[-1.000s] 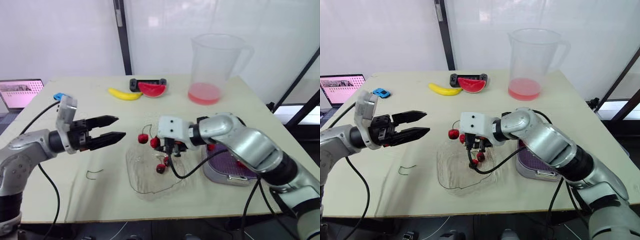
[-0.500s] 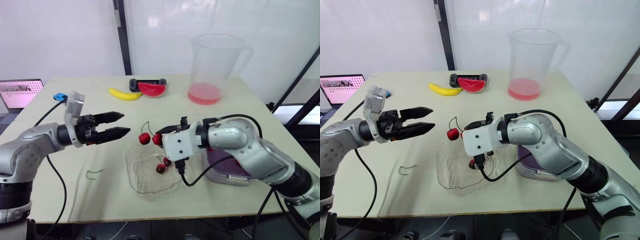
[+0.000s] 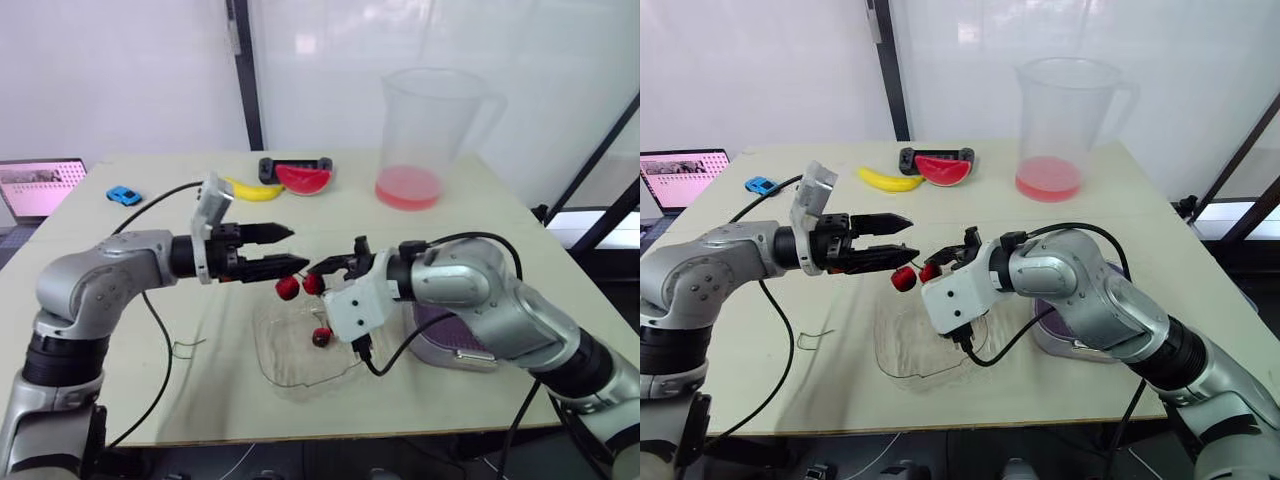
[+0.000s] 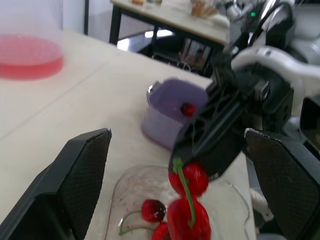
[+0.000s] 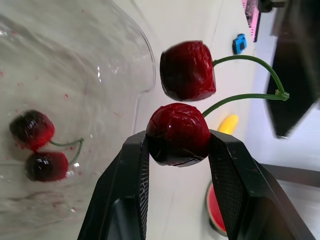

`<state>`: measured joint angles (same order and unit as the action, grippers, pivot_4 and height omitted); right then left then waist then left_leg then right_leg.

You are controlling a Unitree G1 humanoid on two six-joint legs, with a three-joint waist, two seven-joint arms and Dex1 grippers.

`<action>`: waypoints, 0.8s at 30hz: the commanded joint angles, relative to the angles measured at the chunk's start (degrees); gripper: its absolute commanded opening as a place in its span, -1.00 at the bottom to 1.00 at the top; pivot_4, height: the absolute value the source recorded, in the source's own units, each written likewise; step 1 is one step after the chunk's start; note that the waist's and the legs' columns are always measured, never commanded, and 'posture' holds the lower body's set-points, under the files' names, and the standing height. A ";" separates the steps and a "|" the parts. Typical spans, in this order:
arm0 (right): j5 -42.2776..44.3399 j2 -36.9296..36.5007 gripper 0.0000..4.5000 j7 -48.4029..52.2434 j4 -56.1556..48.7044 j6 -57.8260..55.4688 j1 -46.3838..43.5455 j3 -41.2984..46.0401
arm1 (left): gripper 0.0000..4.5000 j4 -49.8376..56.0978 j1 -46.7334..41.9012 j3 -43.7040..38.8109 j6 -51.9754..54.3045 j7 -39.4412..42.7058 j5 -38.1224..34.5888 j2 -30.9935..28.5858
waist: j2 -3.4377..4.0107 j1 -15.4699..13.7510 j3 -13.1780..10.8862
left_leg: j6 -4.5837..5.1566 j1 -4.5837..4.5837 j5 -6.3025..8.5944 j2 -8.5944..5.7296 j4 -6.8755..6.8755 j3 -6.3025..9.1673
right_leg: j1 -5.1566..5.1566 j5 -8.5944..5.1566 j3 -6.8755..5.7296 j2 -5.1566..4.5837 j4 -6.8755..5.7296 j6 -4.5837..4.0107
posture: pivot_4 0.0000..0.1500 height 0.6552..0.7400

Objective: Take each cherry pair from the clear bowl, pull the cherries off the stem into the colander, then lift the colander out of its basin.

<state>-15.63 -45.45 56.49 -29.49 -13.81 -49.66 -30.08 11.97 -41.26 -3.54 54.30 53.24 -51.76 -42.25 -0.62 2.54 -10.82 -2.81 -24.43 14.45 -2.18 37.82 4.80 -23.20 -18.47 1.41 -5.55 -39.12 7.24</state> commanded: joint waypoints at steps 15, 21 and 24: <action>-4.33 2.69 -0.23 1.69 0.36 4.49 1.25 4.48 | -0.96 1.90 -3.07 -1.32 3.11 -2.73 -0.66 1.50 | -0.01 -0.14 0.00 | -0.01 0.00 0.00 -0.02 0.07 0.00 | 0.07 0.00 0.00 -0.03 0.01 0.00 | 1.00 1.00; -4.33 2.90 -0.23 2.73 0.51 4.26 1.68 5.00 | -0.96 1.53 -3.04 -1.12 2.93 -2.60 -0.33 1.42 | -0.01 -0.22 0.00 | -0.01 0.00 0.00 -0.02 0.07 0.00 | 0.07 0.00 0.00 -0.03 0.01 0.00 | 1.00 1.00; -3.10 3.18 -0.03 4.24 0.20 1.99 2.25 5.55 | -1.00 1.28 -3.19 -1.24 2.78 -2.67 -0.35 1.63 | -0.01 -0.25 0.00 | -0.01 0.00 0.00 -0.02 0.07 0.01 | 0.07 0.00 0.00 -0.04 0.01 0.00 | 1.00 1.00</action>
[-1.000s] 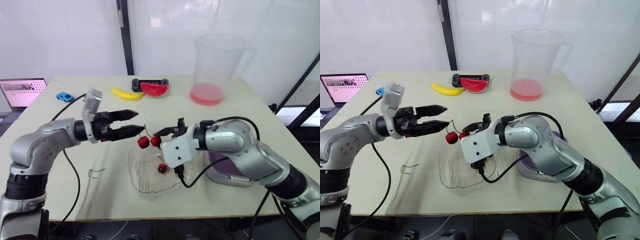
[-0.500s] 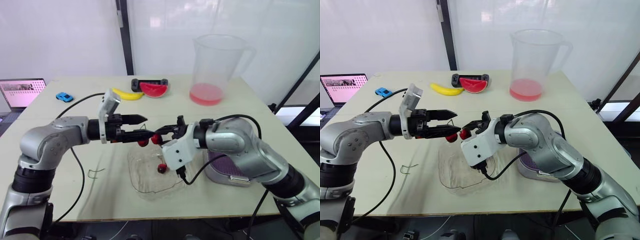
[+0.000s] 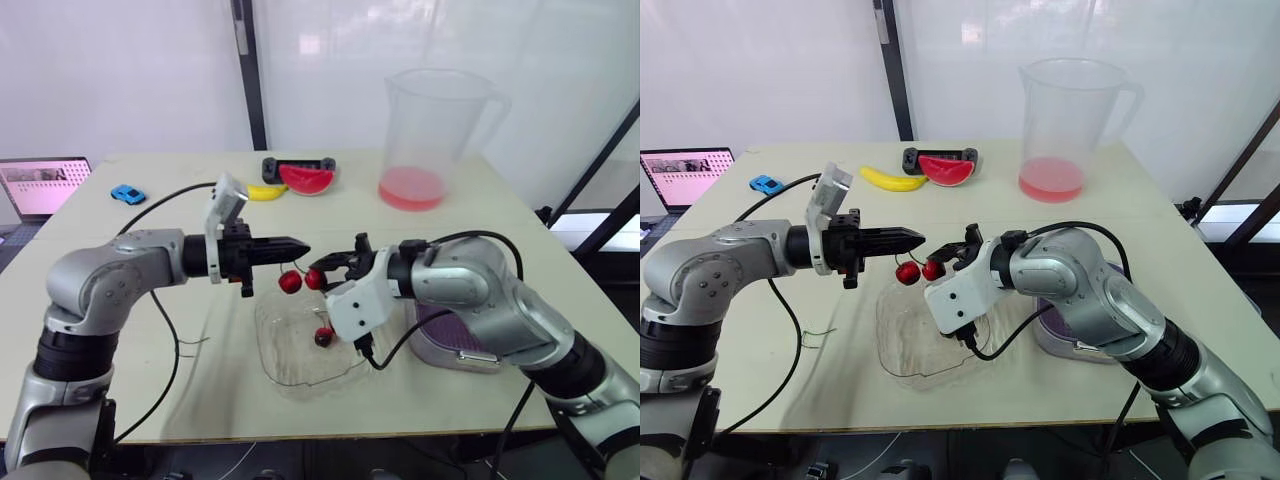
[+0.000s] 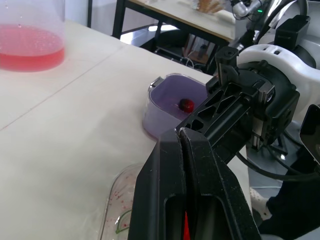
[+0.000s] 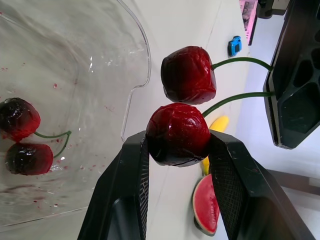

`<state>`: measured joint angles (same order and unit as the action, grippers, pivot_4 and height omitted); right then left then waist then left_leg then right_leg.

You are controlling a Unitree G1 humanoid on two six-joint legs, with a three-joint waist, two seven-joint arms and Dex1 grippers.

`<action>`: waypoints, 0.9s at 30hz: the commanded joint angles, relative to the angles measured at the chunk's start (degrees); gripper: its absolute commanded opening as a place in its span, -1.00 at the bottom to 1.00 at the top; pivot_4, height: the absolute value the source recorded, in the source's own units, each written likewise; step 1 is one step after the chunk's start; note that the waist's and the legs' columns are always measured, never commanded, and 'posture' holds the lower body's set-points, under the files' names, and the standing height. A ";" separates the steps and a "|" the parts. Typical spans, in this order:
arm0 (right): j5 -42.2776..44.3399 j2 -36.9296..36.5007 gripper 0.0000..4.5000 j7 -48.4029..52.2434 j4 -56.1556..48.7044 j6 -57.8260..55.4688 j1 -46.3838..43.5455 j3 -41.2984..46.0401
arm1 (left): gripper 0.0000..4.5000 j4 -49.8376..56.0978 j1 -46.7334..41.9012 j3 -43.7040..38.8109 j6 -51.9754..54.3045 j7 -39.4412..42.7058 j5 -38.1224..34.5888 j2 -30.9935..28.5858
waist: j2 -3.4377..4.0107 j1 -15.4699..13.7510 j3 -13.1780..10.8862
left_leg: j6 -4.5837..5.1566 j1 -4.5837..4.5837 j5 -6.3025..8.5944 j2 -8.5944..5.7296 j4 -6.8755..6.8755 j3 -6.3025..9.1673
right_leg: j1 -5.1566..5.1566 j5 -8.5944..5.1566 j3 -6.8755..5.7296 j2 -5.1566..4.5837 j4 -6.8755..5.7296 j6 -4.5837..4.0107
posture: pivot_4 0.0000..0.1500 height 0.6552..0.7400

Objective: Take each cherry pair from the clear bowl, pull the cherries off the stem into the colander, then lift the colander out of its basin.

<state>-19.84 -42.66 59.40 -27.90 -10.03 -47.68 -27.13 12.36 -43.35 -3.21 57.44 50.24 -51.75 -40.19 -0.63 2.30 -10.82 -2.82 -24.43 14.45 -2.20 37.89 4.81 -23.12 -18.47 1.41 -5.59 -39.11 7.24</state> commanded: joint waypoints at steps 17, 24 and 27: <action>40.19 2.23 0.97 9.69 -3.74 -59.41 4.07 37.69 | -1.00 -4.18 -3.02 -1.88 -9.94 5.14 2.39 4.43 | -0.03 -1.31 0.02 | 0.09 0.01 0.05 -0.04 0.05 0.00 | 0.08 0.00 -0.02 -0.06 0.02 0.00 | 1.00 1.00; 49.15 5.50 0.97 2.69 -0.17 -66.14 -1.54 36.25 | -1.00 -5.24 -5.36 -0.34 -10.15 5.84 2.36 8.01 | -0.02 -1.05 0.02 | 0.38 0.02 0.22 -0.02 0.05 -0.01 | 0.06 0.00 -0.01 -0.02 0.01 0.00 | 1.00 1.00; 50.31 6.70 0.97 -0.07 -1.15 -62.23 -0.51 34.34 | -1.00 -5.72 -5.62 -0.18 -10.52 6.00 2.91 8.85 | -0.01 -1.10 0.02 | 0.34 0.01 0.19 -0.02 0.04 -0.01 | 0.02 0.00 -0.01 -0.02 -0.01 0.00 | 1.00 1.00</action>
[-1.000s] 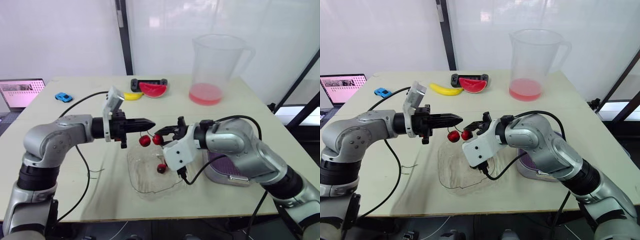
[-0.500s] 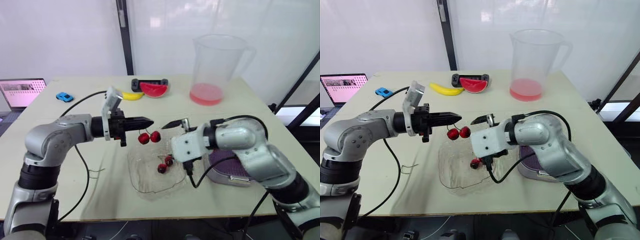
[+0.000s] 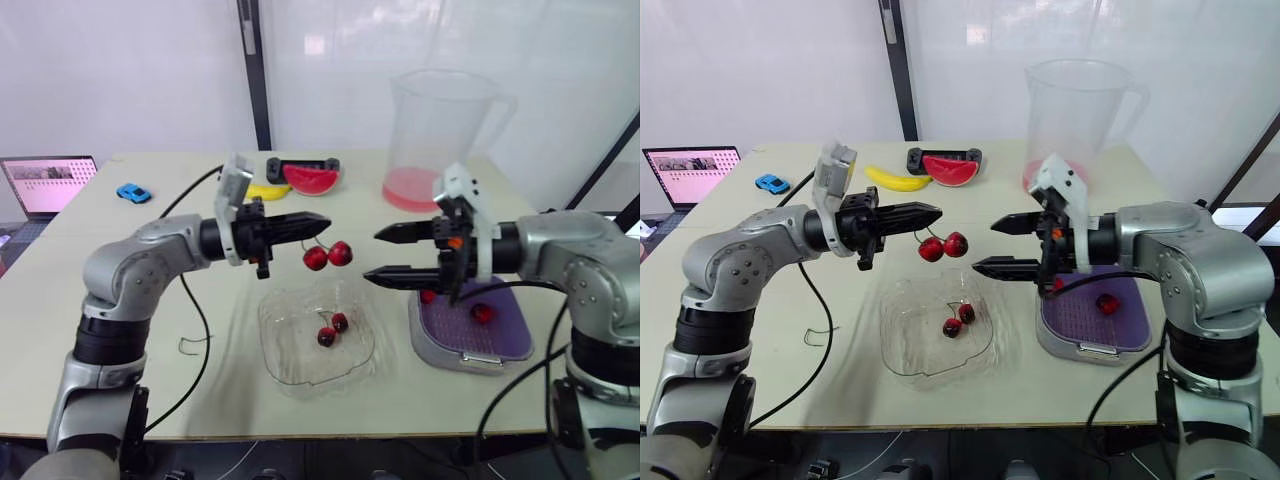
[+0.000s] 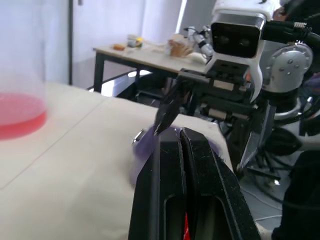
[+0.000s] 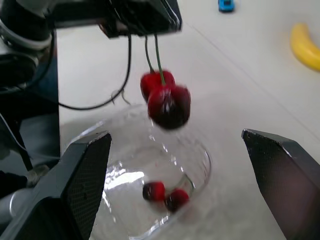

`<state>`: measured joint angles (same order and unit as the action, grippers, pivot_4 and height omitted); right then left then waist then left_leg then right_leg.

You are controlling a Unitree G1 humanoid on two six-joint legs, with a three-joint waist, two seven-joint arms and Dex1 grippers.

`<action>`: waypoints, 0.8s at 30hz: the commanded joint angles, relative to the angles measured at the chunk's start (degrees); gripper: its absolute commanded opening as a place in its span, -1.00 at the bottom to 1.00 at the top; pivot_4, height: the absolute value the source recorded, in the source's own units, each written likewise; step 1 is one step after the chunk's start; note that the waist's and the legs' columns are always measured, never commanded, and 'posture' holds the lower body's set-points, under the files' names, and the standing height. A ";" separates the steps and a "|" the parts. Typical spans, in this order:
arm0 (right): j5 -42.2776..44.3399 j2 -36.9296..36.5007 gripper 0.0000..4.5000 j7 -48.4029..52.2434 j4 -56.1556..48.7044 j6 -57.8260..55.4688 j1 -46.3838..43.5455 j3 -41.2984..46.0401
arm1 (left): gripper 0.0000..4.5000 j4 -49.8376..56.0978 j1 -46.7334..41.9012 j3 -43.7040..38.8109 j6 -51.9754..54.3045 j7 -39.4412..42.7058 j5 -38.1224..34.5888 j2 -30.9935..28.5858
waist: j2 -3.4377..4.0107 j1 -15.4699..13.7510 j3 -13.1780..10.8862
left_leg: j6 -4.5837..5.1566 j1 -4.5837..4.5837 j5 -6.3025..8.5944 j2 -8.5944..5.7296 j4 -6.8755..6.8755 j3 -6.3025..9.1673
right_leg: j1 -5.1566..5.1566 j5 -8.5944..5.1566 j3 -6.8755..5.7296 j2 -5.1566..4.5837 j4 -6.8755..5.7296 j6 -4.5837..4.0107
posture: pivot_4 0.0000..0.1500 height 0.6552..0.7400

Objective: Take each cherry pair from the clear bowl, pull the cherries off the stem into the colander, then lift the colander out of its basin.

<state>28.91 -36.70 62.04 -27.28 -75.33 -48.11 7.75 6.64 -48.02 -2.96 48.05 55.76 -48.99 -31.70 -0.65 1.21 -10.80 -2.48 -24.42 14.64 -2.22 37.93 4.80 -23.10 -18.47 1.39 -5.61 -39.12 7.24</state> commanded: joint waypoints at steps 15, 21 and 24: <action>6.30 3.50 0.16 -11.94 1.71 9.09 -0.16 -6.27 | -1.00 0.33 -1.41 -0.55 -0.56 0.63 0.34 1.14 | 0.00 -0.06 0.00 | -0.03 -0.01 -0.01 0.00 0.04 0.01 | 0.01 0.00 0.00 -0.01 0.00 0.00 | 1.00 1.00; 6.37 1.91 -0.25 -12.43 2.56 11.54 -0.57 -8.56 | -1.00 0.41 -1.16 -1.25 -0.55 0.05 0.07 1.79 | 0.00 -0.05 0.00 | -0.02 -0.01 -0.01 0.00 0.04 0.01 | 0.01 0.00 0.00 -0.01 0.00 0.00 | 1.00 1.00; 6.48 0.99 -0.25 -12.30 3.14 12.41 -0.63 -8.78 | -1.00 0.49 -1.13 -1.30 -0.70 0.09 0.27 1.74 | 0.00 -0.06 0.00 | 0.00 -0.01 0.00 -0.01 0.04 0.01 | 0.01 0.00 0.00 0.00 0.00 0.00 | 1.00 1.00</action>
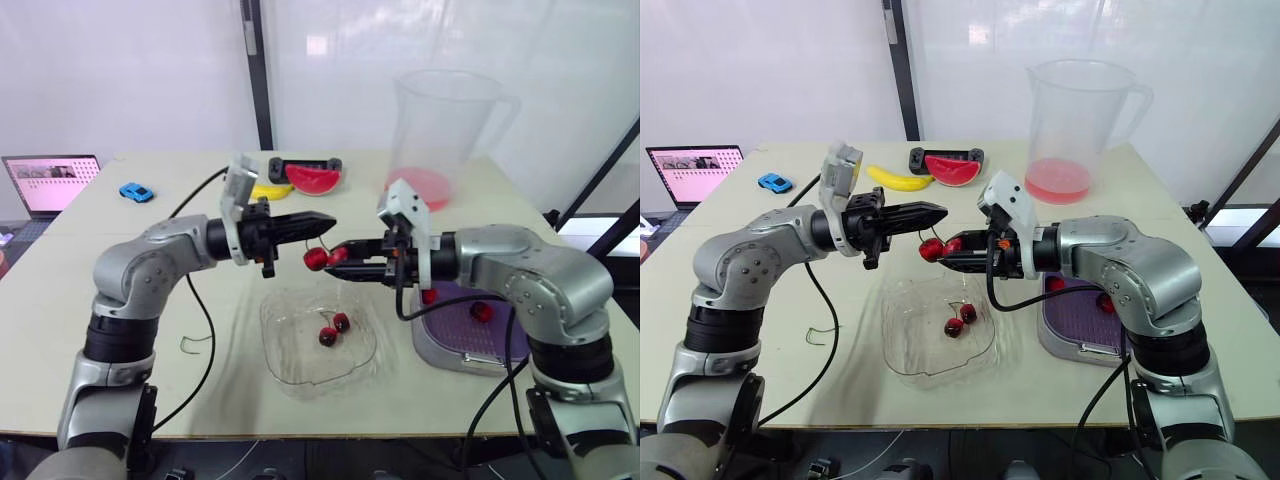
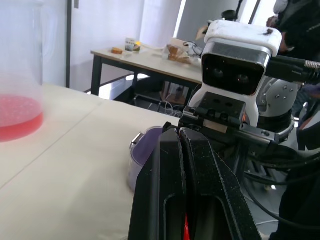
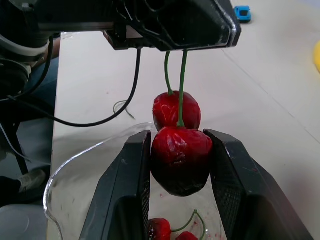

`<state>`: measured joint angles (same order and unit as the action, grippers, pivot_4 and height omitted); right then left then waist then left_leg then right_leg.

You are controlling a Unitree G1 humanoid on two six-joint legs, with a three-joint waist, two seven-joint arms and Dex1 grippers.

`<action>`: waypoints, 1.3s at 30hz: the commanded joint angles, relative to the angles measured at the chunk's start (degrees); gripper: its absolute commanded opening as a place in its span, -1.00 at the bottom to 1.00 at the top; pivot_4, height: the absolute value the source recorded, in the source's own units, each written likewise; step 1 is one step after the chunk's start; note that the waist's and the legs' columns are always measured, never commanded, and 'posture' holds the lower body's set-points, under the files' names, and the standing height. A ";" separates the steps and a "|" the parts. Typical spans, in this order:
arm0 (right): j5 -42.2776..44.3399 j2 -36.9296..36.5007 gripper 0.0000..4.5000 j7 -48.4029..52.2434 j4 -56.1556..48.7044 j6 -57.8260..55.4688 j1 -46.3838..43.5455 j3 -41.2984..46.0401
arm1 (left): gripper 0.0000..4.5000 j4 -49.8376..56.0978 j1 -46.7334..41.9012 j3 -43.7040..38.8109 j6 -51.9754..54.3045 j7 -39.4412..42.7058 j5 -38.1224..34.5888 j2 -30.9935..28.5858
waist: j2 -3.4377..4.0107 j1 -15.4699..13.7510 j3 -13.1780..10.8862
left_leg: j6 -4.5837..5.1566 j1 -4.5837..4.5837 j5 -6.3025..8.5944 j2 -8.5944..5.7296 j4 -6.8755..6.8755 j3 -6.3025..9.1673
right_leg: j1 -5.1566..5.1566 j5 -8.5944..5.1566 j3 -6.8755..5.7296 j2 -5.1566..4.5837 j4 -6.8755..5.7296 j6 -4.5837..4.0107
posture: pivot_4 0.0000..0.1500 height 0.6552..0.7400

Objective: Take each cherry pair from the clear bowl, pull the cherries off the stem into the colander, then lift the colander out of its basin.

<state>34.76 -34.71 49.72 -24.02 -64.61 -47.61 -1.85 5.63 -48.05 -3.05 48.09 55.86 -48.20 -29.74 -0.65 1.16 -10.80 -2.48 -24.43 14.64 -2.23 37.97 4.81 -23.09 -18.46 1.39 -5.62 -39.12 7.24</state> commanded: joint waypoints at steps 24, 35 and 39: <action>4.25 -2.86 -0.55 -1.20 0.17 3.25 -0.05 1.20 | -1.00 0.62 -1.09 -1.31 -1.81 0.14 0.73 -0.32 | 0.00 -0.01 0.00 | 0.02 0.00 0.01 0.01 0.00 0.00 | 0.00 0.00 0.00 0.00 0.00 0.00 | 1.00 1.00; 4.15 -5.02 -0.77 -0.93 0.42 3.59 1.41 0.75 | -1.00 1.03 -0.51 -1.47 -1.95 0.52 0.48 -0.32 | 0.00 -0.07 0.00 | 0.03 0.00 0.02 0.00 0.00 0.00 | 0.00 0.00 0.00 0.00 0.00 0.00 | 1.00 1.00; 4.71 -7.47 -0.77 -0.66 2.23 2.38 5.31 2.12 | -1.00 0.98 -0.63 -1.75 -2.14 0.46 0.33 -0.10 | -0.01 -0.24 0.00 | 0.03 0.00 0.02 0.01 0.00 0.00 | 0.01 0.00 -0.01 0.00 0.01 0.00 | 1.00 1.00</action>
<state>39.29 -40.21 48.85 -22.42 -60.95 -44.48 -1.24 5.57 -47.89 -2.81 47.17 56.21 -47.21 -29.13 -0.66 0.93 -10.80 -2.45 -24.43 14.66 -2.22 37.97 4.83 -23.05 -18.46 1.37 -5.62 -39.10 7.24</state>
